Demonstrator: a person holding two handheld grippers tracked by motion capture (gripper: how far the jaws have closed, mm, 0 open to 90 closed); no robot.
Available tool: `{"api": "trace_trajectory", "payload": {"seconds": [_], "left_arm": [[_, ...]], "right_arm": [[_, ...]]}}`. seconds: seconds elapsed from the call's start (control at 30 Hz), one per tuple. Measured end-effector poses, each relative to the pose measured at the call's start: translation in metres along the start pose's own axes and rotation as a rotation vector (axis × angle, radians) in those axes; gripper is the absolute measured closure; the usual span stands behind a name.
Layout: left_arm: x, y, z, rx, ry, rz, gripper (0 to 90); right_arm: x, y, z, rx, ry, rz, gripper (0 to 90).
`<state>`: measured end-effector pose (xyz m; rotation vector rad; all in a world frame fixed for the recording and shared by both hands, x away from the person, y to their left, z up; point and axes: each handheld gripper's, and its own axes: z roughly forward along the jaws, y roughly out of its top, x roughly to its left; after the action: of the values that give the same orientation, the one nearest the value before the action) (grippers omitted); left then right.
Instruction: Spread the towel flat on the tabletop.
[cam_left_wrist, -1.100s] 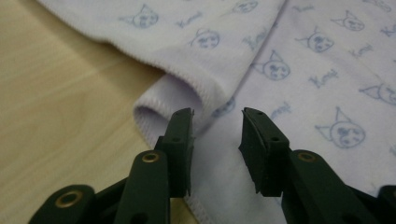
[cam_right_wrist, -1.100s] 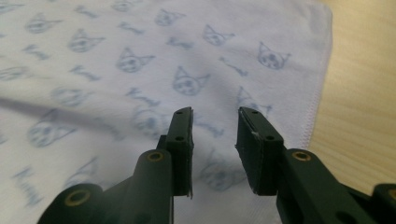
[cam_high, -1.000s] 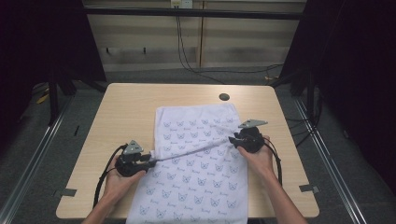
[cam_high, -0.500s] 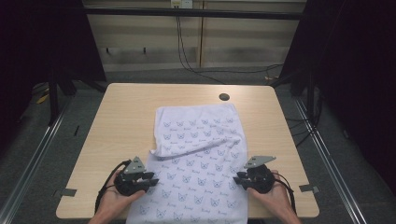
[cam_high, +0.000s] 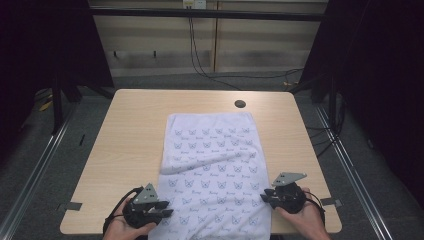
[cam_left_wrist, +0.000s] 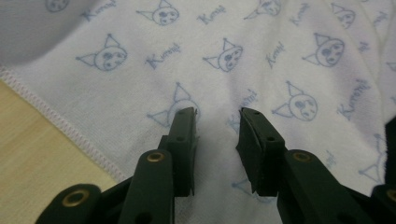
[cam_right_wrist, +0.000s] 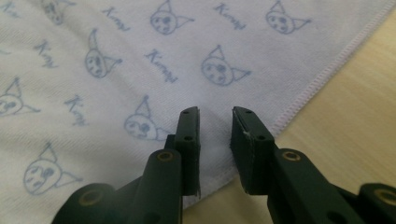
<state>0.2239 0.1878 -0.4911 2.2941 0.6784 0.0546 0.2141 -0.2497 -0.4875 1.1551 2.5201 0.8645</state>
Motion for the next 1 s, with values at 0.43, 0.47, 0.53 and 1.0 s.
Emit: {"api": "trace_trajectory", "payload": {"seconds": [0.43, 0.47, 0.53, 1.0], "left_arm": [[0.063, 0.036, 0.029, -0.057, 0.155, -0.038, 67.1], [0.062, 0.035, 0.027, -0.049, 0.149, -0.055, 67.0], [0.056, 0.03, 0.022, -0.033, 0.17, -0.029, 67.0], [0.052, 0.013, 0.001, -0.052, 0.129, -0.112, 52.6]], "right_arm": [[-0.026, 0.03, 0.011, -0.129, -0.022, 0.126, 62.2], [-0.031, 0.034, 0.016, -0.126, -0.04, 0.111, 62.3], [-0.039, 0.039, 0.027, -0.108, -0.049, 0.116, 61.8], [-0.027, 0.035, 0.036, -0.07, -0.043, 0.05, 57.7]]}}
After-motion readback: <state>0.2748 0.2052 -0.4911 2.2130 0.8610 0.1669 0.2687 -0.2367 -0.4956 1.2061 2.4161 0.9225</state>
